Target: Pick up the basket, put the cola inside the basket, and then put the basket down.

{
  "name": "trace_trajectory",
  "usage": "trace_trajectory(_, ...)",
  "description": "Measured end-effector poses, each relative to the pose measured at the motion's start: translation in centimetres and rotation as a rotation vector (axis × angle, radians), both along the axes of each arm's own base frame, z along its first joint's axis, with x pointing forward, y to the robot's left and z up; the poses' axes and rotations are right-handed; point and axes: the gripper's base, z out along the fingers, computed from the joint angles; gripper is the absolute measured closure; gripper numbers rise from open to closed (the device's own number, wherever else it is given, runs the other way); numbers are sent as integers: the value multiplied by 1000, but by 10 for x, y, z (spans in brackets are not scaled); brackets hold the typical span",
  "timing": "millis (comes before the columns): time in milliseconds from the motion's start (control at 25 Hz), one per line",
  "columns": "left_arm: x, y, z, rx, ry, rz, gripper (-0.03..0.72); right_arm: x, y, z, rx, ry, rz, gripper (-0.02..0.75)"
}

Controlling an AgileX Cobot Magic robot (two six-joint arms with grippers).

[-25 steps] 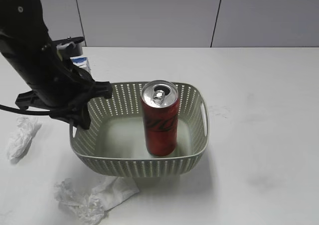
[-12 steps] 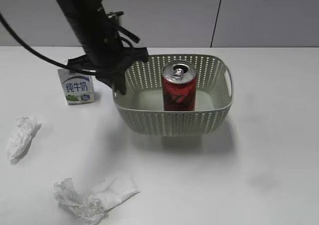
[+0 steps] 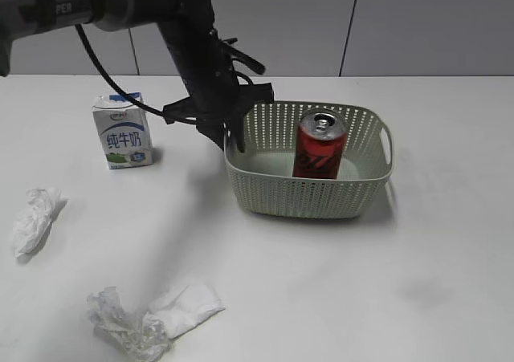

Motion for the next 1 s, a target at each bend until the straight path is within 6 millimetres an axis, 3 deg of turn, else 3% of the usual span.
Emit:
trace_trajectory(80,1,-2,0,-12,0,2,461,0,0,0,0,0,0,146)
trace_trajectory(200,1,-2,1,-13,1,2,174,0,0,0,0,0,0,146)
trace_trajectory(280,2,-1,1,-14,1,4,76,0,0,0,-1,0,-1,146)
trace_trajectory(520,11,4,13,-35,-33,22,48,0,0,0,-1,0,-1,147)
trace_trajectory(760,26,20,76,-131,-193,48,57,0,0,0,-1,0,-1,147)
trace_trajectory(1000,33,62,128,-170,-314,85,78,0,0,0,-1,0,-1,147)
